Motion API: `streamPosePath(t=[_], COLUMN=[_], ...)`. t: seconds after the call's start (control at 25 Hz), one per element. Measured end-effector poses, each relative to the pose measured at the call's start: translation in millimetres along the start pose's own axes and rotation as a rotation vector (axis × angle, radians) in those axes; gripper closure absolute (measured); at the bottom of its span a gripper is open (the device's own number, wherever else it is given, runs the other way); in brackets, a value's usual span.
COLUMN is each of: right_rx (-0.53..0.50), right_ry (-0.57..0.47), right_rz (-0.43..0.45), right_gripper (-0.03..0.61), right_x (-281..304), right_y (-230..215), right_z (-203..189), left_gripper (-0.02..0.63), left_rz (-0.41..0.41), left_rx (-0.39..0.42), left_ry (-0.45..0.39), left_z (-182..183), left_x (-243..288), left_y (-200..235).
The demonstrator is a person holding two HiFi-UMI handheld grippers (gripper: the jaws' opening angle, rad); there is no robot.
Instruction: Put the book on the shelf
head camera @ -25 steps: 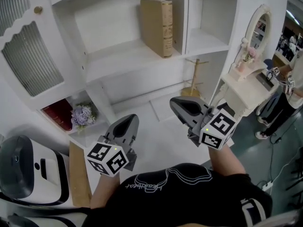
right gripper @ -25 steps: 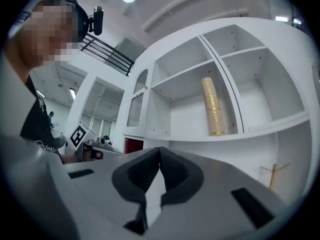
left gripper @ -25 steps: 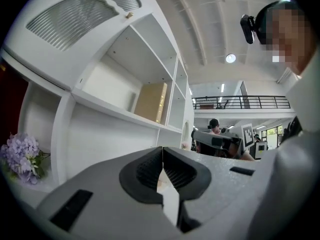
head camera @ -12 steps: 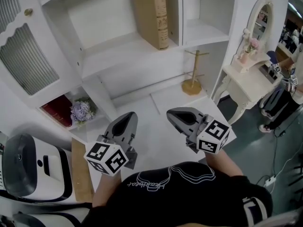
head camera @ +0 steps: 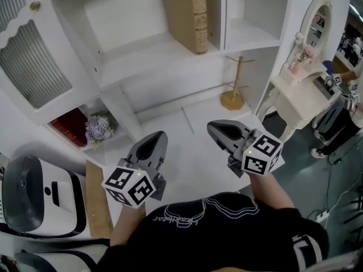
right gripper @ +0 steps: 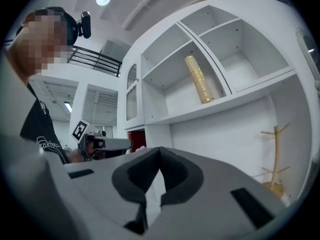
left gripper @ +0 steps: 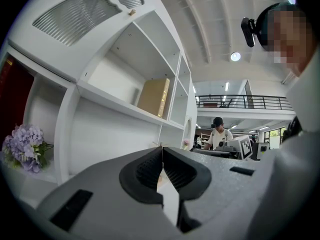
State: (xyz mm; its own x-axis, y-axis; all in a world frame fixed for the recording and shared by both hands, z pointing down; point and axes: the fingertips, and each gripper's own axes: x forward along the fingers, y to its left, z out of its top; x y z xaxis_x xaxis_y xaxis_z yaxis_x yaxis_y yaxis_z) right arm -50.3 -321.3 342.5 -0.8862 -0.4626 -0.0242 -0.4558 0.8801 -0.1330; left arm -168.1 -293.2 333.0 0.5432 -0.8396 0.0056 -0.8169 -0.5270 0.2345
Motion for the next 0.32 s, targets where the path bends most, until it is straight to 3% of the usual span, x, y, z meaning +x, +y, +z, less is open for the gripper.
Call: streamPosePath(t=[0.32], right_rx=[0.004], right_ry=[0.015], right_rz=[0.006], right_gripper=[0.572], right_x=[11.3], right_y=[-2.3], right_z=[-0.9], left_gripper=[0.609], left_rz=[0.005], left_rx=[-0.005], left_ry=[0.012], left_z=[-1.3], left_x=[3.9], left_y=[12.4])
